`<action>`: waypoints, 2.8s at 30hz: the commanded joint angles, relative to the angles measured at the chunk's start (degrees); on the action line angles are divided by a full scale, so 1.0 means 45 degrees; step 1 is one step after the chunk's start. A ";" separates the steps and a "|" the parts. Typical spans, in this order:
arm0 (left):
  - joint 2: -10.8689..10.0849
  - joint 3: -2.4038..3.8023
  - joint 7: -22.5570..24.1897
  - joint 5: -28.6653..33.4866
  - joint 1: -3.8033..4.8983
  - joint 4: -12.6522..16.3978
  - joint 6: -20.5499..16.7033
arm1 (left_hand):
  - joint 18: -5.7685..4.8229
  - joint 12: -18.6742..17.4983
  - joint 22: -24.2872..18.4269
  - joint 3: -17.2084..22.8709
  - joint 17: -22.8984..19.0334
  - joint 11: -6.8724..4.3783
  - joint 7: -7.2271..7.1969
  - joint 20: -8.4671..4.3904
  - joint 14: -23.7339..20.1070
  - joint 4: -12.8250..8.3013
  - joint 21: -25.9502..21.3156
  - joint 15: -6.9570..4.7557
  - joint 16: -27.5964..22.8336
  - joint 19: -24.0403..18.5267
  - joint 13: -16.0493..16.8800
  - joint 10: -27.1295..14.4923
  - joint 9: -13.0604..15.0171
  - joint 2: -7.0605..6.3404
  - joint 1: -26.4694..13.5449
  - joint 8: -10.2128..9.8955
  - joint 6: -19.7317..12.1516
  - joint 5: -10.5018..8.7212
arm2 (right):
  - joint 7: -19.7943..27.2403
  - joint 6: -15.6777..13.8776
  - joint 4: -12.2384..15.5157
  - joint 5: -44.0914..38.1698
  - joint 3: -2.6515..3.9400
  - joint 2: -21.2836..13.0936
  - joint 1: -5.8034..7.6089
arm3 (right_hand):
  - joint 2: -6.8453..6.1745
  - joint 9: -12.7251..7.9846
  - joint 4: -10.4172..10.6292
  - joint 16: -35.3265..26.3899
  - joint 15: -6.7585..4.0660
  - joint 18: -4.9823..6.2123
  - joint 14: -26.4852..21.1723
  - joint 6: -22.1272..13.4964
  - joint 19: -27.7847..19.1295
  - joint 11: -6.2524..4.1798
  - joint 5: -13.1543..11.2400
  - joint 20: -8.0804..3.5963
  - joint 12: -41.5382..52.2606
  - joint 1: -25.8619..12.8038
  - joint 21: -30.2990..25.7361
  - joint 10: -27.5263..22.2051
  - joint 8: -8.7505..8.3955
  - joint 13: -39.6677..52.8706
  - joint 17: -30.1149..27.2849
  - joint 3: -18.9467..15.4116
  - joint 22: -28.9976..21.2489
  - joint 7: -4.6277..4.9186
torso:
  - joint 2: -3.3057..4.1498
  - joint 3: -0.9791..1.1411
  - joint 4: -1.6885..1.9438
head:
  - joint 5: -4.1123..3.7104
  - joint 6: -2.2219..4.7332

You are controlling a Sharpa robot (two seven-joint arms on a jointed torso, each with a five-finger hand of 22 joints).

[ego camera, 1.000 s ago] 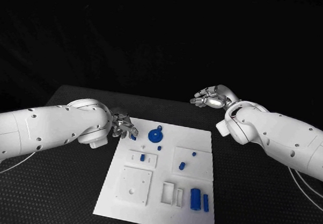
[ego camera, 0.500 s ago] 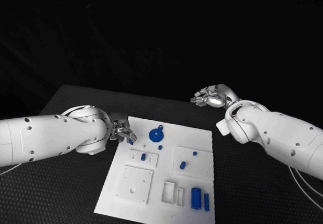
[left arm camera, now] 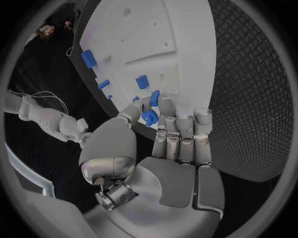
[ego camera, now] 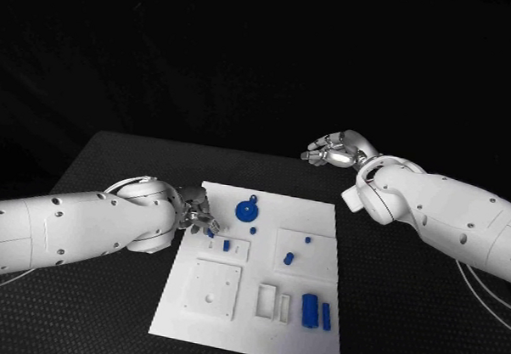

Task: Assemble the parts on the task board

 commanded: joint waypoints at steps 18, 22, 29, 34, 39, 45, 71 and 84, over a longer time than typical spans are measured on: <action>0.0167 0.0011 0.0069 -0.0471 -0.0228 -0.0231 0.0536 | 0.0156 0.0100 0.0260 0.0753 0.0017 -0.1006 -0.0437 -0.1700 0.0950 -0.0690 0.0073 -0.1167 0.0066 0.0114 0.0034 0.0919 0.0097 0.0112 0.0138 0.0173 0.0468 0.0032 | 0.0087 0.0158 0.0020 0.0007 0.0006 -0.0001 -0.0003 | -0.0043 -0.0024 0.0077 0.0038 0.0018 -0.0066 -0.0108 0.0136 -0.0074 0.0685 0.0067 0.0006 0.0026 -0.0023 -0.0060 -0.1158 0.0046 -0.0033 -0.0029 0.0015 0.0031 0.0030 | -0.0006 0.0013 -0.0001 | -0.0007 -0.0085; 0.0167 0.0011 0.0091 -0.0471 -0.0232 -0.0207 0.0680 | 0.0156 0.0108 0.0259 0.0755 0.0018 -0.1006 -0.0437 -0.1700 0.0945 -0.0690 0.0078 -0.1167 0.0069 0.0111 0.0038 0.0913 0.0096 0.0119 0.0137 0.0176 0.0463 0.0025 | 0.0088 0.0160 0.0014 0.0007 0.0006 0.0003 -0.0003 | -0.0041 -0.0026 0.0079 0.0040 0.0018 -0.0066 -0.0108 0.0136 -0.0074 0.0685 0.0069 0.0006 0.0028 -0.0024 -0.0064 -0.1158 0.0047 -0.0039 -0.0032 0.0013 0.0035 0.0030 | -0.0005 0.0014 -0.0004 | -0.0001 -0.0099; 0.0150 0.0010 0.0109 -0.0471 -0.0234 -0.0171 0.0821 | 0.0158 0.0121 0.0258 0.0759 0.0020 -0.1007 -0.0436 -0.1701 0.0940 -0.0693 0.0086 -0.1168 0.0073 0.0104 0.0044 0.0904 0.0093 0.0132 0.0138 0.0178 0.0452 0.0012 | 0.0092 0.0169 0.0020 0.0007 0.0006 0.0003 -0.0005 | -0.0038 -0.0027 0.0083 0.0043 0.0018 -0.0065 -0.0109 0.0136 -0.0072 0.0685 0.0073 0.0007 0.0032 -0.0026 -0.0070 -0.1158 0.0049 -0.0048 -0.0035 0.0010 0.0042 0.0030 | -0.0002 0.0016 -0.0008 | 0.0010 -0.0110; 0.0178 0.0010 0.0100 -0.0448 -0.0256 -0.0158 0.0862 | 0.0158 0.0130 0.0256 0.0760 0.0022 -0.1006 -0.0434 -0.1700 0.0935 -0.0691 0.0090 -0.1168 0.0076 0.0098 0.0048 0.0897 0.0092 0.0142 0.0133 0.0181 0.0444 0.0004 | 0.0082 0.0191 0.0012 0.0057 0.0006 0.0009 -0.0005 | -0.0013 -0.0031 0.0118 0.0050 0.0018 -0.0066 -0.0109 0.0137 -0.0065 0.0685 0.0082 0.0011 0.0042 -0.0060 -0.0082 -0.1153 0.0053 -0.0065 -0.0043 0.0000 0.0054 0.0032 | 0.0003 0.0019 -0.0007 | -0.0001 -0.0118; 0.0210 0.0011 0.0104 -0.0441 -0.0348 -0.0182 0.0904 | 0.0158 0.0138 0.0254 0.0760 0.0023 -0.1004 -0.0432 -0.1699 0.0930 -0.0688 0.0096 -0.1168 0.0078 0.0093 0.0052 0.0890 0.0090 0.0160 0.0125 0.0183 0.0434 -0.0006 | 0.0084 0.0206 0.0000 0.0057 0.0006 0.0009 -0.0006 | -0.0005 -0.0033 0.0128 0.0053 0.0018 -0.0065 -0.0111 0.0135 -0.0065 0.0684 0.0092 0.0011 0.0045 -0.0068 -0.0091 -0.1155 0.0055 -0.0076 -0.0048 -0.0003 0.0061 0.0031 | 0.0007 0.0013 -0.0022 | -0.0016 -0.0133; 0.0187 0.0011 0.0090 -0.0444 -0.0376 -0.0203 0.0947 | 0.0159 0.0145 0.0254 0.0763 0.0024 -0.1004 -0.0431 -0.1699 0.0928 -0.0691 0.0100 -0.1168 0.0080 0.0089 0.0054 0.0885 0.0089 0.0171 0.0126 0.0184 0.0427 -0.0011 | 0.0079 0.0213 -0.0011 0.0057 0.0006 0.0001 -0.0011 | -0.0006 -0.0035 0.0128 0.0055 0.0018 -0.0064 -0.0112 0.0135 -0.0065 0.0683 0.0097 0.0009 0.0047 -0.0067 -0.0097 -0.1156 0.0056 -0.0084 -0.0051 -0.0005 0.0066 0.0031 | -0.0006 0.0016 -0.0010 | -0.0042 -0.0156; 0.0176 0.0012 0.0074 -0.1069 -0.0380 -0.0367 0.1272 | 0.0170 0.0179 0.0252 0.0795 0.0030 -0.1015 -0.0432 -0.1704 0.0916 -0.0723 0.0128 -0.1172 0.0098 0.0068 0.0067 0.0857 0.0084 0.0194 0.0175 0.0197 0.0391 -0.0038 | 0.0079 0.0221 0.0000 0.0057 0.0006 -0.0014 -0.0016 | -0.0010 -0.0042 0.0131 0.0064 0.0018 -0.0061 -0.0120 0.0131 -0.0064 0.0682 0.0105 0.0009 0.0059 -0.0065 -0.0124 -0.1159 0.0061 -0.0116 -0.0066 -0.0015 0.0088 0.0030 | -0.0002 0.0008 -0.0002 | -0.0073 -0.0143; 0.0414 0.0013 0.0176 -0.1036 -0.0432 -0.0456 0.1393 | 0.0172 0.0196 0.0252 0.0805 0.0034 -0.1018 -0.0433 -0.1704 0.0913 -0.0723 0.0147 -0.1175 0.0110 0.0058 0.0073 0.0843 0.0081 0.0196 0.0204 0.0207 0.0379 -0.0052 | 0.0075 0.0251 0.0003 0.0057 0.0006 0.0004 -0.0018 | -0.0008 -0.0046 0.0139 0.0068 0.0020 -0.0060 -0.0124 0.0130 -0.0062 0.0682 0.0112 0.0010 0.0065 -0.0072 -0.0139 -0.1161 0.0064 -0.0135 -0.0075 -0.0021 0.0100 0.0030 | 0.0010 0.0005 -0.0026 | -0.0094 -0.0122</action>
